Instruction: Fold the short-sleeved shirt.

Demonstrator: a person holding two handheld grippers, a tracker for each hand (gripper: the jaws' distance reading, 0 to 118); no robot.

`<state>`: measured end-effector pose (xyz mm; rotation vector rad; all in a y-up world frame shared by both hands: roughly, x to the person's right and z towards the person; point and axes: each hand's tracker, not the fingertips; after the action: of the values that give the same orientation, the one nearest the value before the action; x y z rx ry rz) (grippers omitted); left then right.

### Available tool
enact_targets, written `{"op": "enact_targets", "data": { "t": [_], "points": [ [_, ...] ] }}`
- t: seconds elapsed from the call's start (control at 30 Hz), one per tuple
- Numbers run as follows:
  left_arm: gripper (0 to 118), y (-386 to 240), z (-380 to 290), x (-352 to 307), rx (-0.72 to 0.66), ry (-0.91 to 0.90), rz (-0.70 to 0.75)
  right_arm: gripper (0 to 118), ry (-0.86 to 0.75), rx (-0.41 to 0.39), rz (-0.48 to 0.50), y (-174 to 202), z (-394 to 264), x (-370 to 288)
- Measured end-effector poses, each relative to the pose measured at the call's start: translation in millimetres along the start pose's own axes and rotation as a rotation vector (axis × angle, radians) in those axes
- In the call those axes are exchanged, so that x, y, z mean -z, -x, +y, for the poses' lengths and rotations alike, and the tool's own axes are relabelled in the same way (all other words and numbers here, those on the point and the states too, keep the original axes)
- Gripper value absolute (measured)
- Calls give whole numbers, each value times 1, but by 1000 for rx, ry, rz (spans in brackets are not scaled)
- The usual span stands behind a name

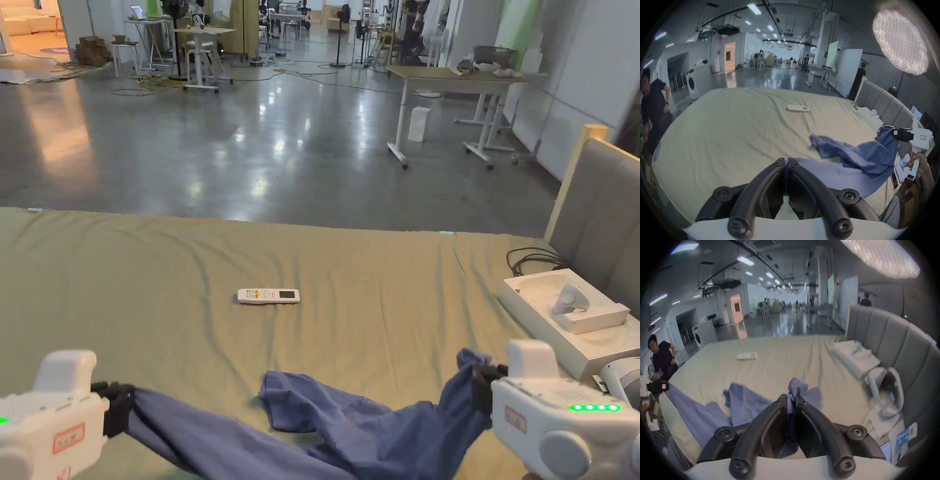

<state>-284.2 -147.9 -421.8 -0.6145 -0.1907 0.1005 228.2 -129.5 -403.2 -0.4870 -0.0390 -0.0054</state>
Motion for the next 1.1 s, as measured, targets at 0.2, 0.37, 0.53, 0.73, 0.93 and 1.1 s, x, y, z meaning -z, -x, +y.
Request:
{"op": "enact_targets", "data": {
  "t": [0.2,0.37,0.53,0.73,0.93,1.1],
  "points": [
    [5,11,73,-31,40,-114,63,9,-138,-50,-36,-5,71,-40],
    [5,38,128,-50,10,-178,122,9,-213,-43,-96,-12,118,-58],
    [5,65,169,-60,-7,-192,159,9,-265,-30,-141,-20,156,-68],
    [5,70,199,-56,-7,-203,169,9,-289,-37,-147,-7,186,-66],
    [5,72,236,-35,-10,-212,183,9,-296,-29,-159,3,224,-39],
    [5,75,266,-25,-20,-243,197,9,-314,-35,-172,9,256,-21]
  ]
}}
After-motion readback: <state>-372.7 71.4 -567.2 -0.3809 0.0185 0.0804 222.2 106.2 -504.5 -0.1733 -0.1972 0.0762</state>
